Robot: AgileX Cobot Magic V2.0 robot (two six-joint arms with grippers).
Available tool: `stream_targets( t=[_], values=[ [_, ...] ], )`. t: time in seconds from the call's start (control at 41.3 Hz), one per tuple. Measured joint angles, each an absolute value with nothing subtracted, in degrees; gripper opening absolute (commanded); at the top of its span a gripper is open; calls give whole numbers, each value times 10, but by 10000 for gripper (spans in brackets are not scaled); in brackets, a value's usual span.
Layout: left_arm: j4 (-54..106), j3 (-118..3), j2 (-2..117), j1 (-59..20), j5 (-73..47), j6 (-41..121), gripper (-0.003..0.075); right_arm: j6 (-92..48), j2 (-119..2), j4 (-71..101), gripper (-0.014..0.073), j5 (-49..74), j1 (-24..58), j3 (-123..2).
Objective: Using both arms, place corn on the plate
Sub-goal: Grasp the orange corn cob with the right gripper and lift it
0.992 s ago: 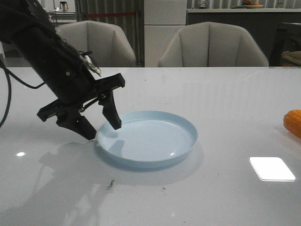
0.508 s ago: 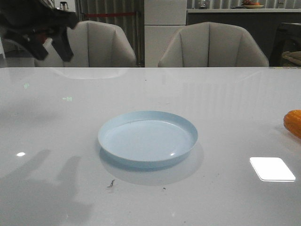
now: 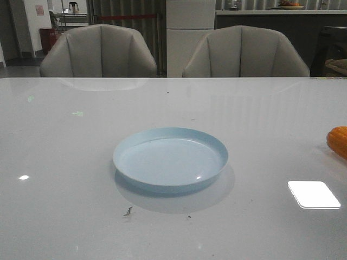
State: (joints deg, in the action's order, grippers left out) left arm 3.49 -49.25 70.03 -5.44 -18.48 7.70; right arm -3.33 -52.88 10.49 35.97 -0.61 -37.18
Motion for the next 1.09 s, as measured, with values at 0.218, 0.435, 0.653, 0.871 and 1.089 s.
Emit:
stream_targets(
  t=[0.218, 0.435, 0.653, 0.871, 1.089],
  values=[
    [33, -344, 597, -19, -168, 77, 440, -33, -529, 105, 518, 360, -6, -372],
    [33, -311, 537, -18, -163, 77, 440, -33, -545, 86, 518, 351, -6, -372],
    [33, -311, 530, -18, -111, 77, 440, -33, -627, 35, 518, 343, -6, -414],
    [33, -311, 530, -18, -98, 77, 440, -33, -759, 27, 521, 330, -16, -509],
    [33, -311, 530, -18, -96, 77, 440, -33, -876, 24, 523, 324, -45, -585]
  ],
)
